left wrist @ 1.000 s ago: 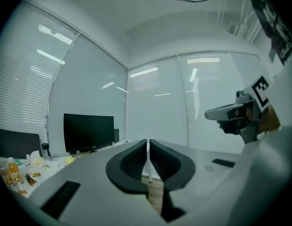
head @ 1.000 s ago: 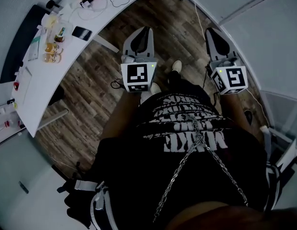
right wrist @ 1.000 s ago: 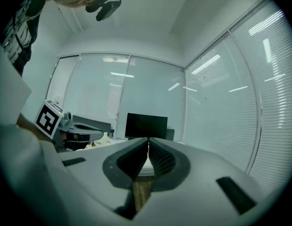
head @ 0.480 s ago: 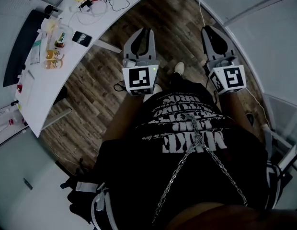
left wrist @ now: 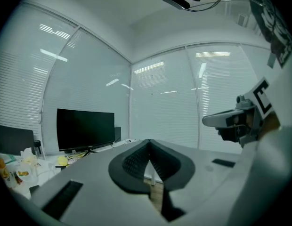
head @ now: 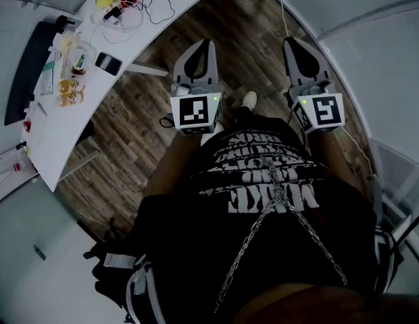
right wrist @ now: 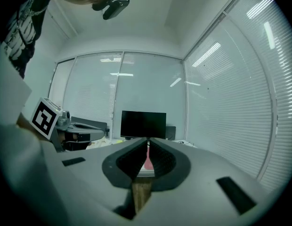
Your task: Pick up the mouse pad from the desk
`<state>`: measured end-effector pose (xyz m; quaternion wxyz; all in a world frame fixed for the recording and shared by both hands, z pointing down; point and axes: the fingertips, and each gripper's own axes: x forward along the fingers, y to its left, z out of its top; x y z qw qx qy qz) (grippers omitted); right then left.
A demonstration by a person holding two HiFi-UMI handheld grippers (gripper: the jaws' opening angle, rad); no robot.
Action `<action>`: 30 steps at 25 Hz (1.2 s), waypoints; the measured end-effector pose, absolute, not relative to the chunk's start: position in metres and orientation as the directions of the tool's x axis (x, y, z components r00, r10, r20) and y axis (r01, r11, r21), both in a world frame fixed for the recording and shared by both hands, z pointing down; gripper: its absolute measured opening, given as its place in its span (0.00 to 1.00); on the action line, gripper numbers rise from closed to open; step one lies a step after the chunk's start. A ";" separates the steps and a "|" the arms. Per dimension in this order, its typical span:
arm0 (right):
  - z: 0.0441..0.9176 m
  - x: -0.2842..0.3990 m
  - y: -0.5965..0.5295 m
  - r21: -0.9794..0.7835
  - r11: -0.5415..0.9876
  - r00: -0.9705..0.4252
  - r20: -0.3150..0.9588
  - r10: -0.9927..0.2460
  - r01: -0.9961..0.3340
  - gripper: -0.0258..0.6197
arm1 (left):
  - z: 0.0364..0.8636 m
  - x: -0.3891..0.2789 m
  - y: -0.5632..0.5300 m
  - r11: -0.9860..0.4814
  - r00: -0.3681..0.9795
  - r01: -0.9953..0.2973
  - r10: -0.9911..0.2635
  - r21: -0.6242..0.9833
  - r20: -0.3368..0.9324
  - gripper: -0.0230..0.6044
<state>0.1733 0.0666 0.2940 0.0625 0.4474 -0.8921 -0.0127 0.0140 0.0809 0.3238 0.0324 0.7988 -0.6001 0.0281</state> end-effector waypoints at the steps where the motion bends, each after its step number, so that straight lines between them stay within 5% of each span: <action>1: 0.293 0.178 0.060 0.074 0.605 -0.599 0.094 -0.796 -0.793 0.06 | 0.324 0.019 0.075 -0.276 0.276 -0.961 -0.957 0.015 0.090 0.05; 30: 0.289 0.195 -0.070 0.052 0.706 -0.699 0.106 -0.707 -0.706 0.05 | 0.323 0.032 -0.037 -0.157 0.159 -0.987 -0.982 0.025 0.101 0.05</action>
